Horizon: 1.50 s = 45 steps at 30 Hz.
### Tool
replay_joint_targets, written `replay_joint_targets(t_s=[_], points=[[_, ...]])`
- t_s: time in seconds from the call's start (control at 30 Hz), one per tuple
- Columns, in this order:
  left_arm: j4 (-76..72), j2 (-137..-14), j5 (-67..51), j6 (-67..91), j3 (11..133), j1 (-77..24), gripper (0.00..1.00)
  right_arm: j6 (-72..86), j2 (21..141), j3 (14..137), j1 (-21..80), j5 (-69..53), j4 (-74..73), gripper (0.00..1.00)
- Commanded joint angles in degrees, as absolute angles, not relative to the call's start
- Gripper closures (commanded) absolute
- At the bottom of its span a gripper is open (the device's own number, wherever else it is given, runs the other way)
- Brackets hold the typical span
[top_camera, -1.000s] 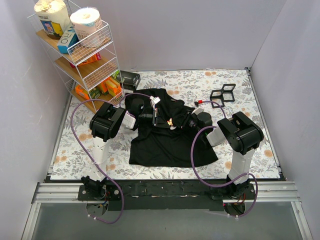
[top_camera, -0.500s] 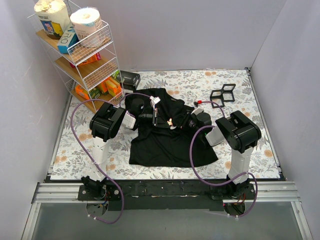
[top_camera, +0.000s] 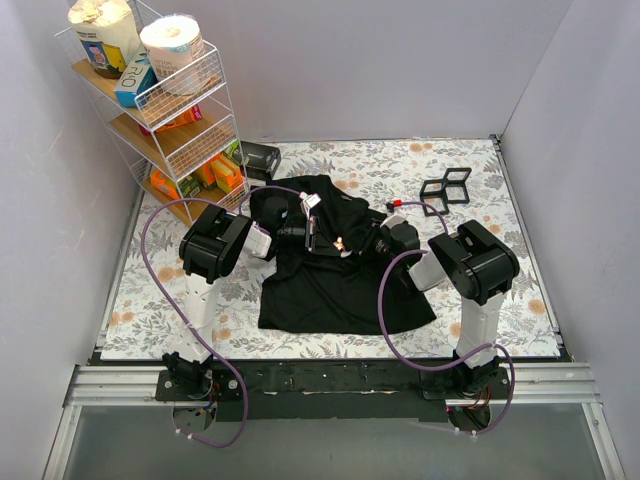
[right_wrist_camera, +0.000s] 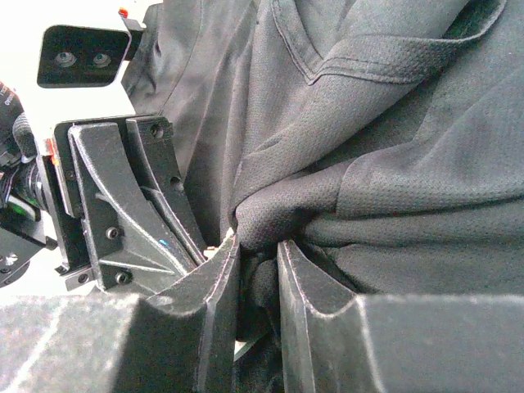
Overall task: Pin the brooch onto the clothing
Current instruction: Pin the brooch to the clothes.
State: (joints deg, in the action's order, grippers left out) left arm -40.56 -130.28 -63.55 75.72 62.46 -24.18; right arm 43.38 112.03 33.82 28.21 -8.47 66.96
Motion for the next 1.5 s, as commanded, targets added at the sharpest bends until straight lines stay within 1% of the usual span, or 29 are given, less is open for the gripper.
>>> replay_joint_targets(t_s=[0.0, 0.57, 0.8, 0.83, 0.9, 0.93, 0.97, 1.0, 1.07, 1.17, 1.27, 1.37, 1.47], points=[[-32.52, -133.86, -62.58, 72.42, 59.68, -25.05, 1.00, 42.45, 113.73, 36.38, 28.65, -2.73, 66.36, 0.72], [-32.70, -134.12, -62.49, 72.60, 59.59, -25.05, 1.00, 44.30, 115.05, 39.11, 29.27, -0.26, 65.13, 0.73], [-32.08, -133.51, -61.52, 73.38, 60.03, -24.96, 1.00, 44.03, 113.12, 36.57, 29.27, -0.44, 65.13, 0.73], [-32.86, -132.72, -61.35, 73.82, 59.94, -24.87, 0.91, 44.03, 112.77, 36.21, 29.27, -0.53, 65.30, 0.73], [-34.18, -131.75, -59.78, 75.05, 59.07, -24.35, 0.79, 43.95, 111.80, 35.25, 29.27, -0.44, 65.39, 0.73], [-37.41, -131.14, -59.16, 77.76, 58.37, -24.08, 0.74, 43.86, 111.54, 35.07, 29.27, -0.53, 65.30, 0.73], [-39.36, -130.00, -58.54, 79.09, 56.97, -23.73, 0.65, 43.86, 111.19, 34.89, 29.27, -0.61, 65.30, 0.73], [-41.29, -129.29, -56.53, 80.58, 56.26, -23.21, 0.62, 43.94, 111.09, 34.46, 29.27, -0.62, 65.30, 0.73], [-43.59, -127.98, -54.24, 82.09, 55.90, -22.94, 0.60, 43.95, 110.83, 34.10, 29.27, -0.79, 65.48, 0.73], [-45.51, -127.27, -50.28, 84.53, 55.55, -22.94, 0.62, 44.21, 110.57, 33.66, 29.27, -0.88, 65.74, 0.73], [-48.77, -126.13, -45.80, 87.27, 52.57, -22.85, 0.61, 44.21, 110.22, 33.31, 29.27, -0.62, 65.65, 0.73], [-48.43, -124.72, -42.02, 86.40, 51.33, -23.03, 0.61, 44.21, 110.30, 33.22, 29.27, -0.70, 65.65, 0.73], [-45.53, -124.80, -39.82, 85.26, 52.73, -23.38, 0.60, 44.65, 110.57, 33.13, 29.36, -0.97, 66.00, 0.73]])
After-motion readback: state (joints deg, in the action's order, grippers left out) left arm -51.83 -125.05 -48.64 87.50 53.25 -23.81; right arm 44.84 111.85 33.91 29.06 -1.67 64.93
